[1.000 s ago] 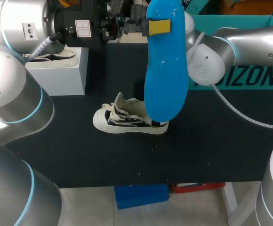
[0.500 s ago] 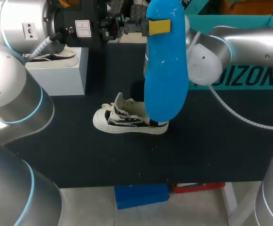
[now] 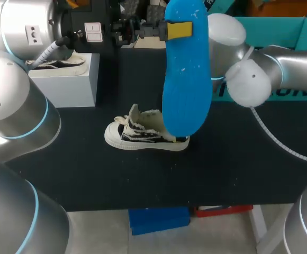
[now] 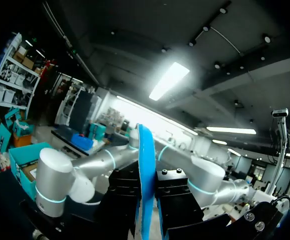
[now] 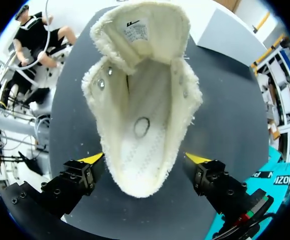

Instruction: Take the shoe out of the shoebox, open the shoe tongue, remove and reinsert the insole, then place the shoe into the shoebox

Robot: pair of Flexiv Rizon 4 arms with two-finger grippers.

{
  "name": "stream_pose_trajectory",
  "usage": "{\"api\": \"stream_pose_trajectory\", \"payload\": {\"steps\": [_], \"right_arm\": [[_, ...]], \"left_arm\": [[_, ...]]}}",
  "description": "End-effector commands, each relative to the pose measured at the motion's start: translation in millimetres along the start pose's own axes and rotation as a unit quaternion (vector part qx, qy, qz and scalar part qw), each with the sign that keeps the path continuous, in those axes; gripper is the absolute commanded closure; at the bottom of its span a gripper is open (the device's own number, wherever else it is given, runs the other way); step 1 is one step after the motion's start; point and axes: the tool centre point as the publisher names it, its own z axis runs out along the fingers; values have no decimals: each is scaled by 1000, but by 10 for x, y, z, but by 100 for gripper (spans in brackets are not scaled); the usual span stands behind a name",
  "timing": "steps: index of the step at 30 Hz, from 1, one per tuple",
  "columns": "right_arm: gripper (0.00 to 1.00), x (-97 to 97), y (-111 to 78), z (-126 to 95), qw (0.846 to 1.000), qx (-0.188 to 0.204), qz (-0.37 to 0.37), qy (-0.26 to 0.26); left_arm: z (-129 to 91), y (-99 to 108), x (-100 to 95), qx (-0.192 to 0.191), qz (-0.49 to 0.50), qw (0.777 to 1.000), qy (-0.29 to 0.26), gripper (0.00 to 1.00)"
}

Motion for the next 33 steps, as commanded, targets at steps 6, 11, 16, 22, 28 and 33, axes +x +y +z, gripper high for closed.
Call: {"api": "stream_pose_trajectory", "payload": {"steps": [6, 11, 16, 22, 28, 33], "right_arm": [[0, 44, -207, 15, 994, -104, 19, -27], [0, 31, -305, 62, 988, -148, 23, -31], [0, 14, -345, 115, 984, -177, 23, -25], [0, -9, -368, 173, 977, -208, 29, -29], [0, -31, -387, 202, 969, -242, 34, -39], [0, -43, -380, 247, 962, -268, 34, -41]], "left_arm": [[4, 18, 8, 1, 0, 1000, -2, 100], [4, 18, 8, 1, 0, 1000, -2, 100], [4, 18, 8, 1, 0, 1000, -2, 100], [4, 18, 8, 1, 0, 1000, -2, 100], [4, 18, 8, 1, 0, 1000, -2, 100], [4, 18, 8, 1, 0, 1000, -2, 100]]}}
